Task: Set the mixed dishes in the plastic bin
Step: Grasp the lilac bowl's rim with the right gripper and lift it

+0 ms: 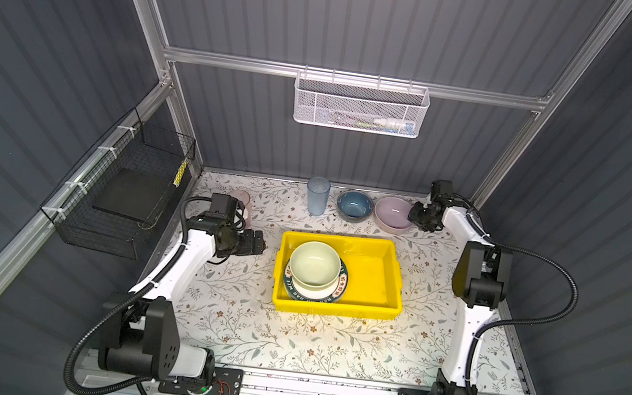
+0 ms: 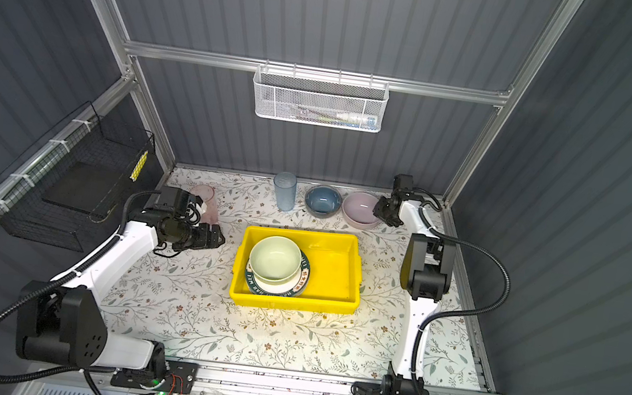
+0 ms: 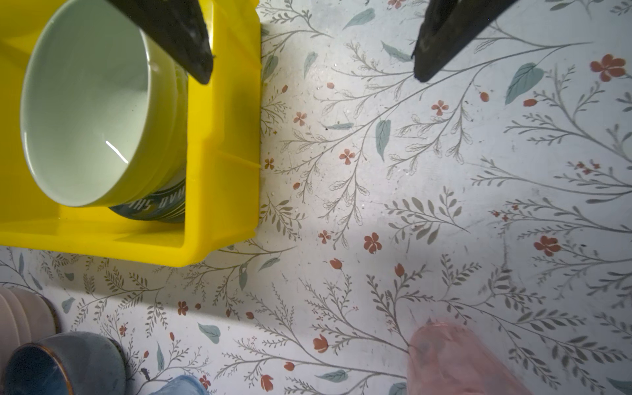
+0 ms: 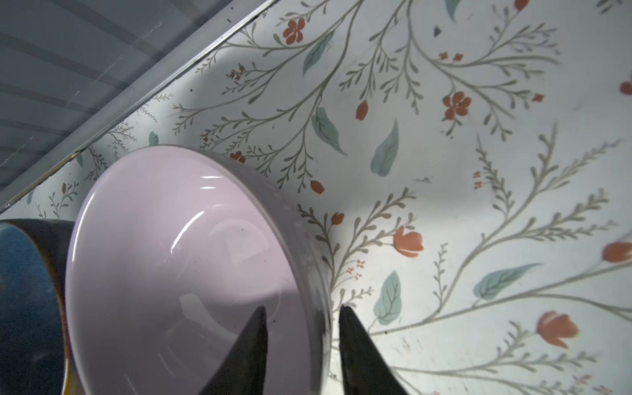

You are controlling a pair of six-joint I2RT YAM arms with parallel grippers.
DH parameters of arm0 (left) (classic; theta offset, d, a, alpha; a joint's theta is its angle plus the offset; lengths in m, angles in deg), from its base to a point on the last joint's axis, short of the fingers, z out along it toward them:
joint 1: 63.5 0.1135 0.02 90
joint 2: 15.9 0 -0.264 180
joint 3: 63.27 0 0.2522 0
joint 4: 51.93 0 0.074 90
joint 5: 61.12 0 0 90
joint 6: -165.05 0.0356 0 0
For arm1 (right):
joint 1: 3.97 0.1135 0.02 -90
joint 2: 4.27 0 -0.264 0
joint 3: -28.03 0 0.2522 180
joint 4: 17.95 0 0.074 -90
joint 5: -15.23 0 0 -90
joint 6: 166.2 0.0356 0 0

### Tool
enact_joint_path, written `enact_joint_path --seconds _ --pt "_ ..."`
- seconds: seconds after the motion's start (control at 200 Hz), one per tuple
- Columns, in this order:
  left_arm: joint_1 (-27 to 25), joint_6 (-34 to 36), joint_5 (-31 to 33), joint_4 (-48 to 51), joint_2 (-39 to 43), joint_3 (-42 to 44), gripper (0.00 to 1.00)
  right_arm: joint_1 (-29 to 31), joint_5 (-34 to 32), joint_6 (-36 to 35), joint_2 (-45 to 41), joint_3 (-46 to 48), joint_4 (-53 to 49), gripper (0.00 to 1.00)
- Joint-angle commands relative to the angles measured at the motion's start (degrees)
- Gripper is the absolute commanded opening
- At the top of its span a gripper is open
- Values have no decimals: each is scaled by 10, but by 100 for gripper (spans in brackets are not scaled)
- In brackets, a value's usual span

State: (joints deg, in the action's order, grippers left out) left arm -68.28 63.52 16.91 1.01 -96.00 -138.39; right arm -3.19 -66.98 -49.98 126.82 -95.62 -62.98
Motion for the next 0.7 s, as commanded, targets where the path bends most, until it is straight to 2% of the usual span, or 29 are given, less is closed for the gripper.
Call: enact_joint_path --seconds 0.0,0.43,0.69 --pt "5 -6 -29 -1 -5 5 92 0 9 5 14 10 1 33" --pt "5 -9 -39 -4 3 16 92 0 14 5 30 20 6 19" --pt "5 -8 -35 -3 2 18 92 -5 14 12 -4 62 28 7"
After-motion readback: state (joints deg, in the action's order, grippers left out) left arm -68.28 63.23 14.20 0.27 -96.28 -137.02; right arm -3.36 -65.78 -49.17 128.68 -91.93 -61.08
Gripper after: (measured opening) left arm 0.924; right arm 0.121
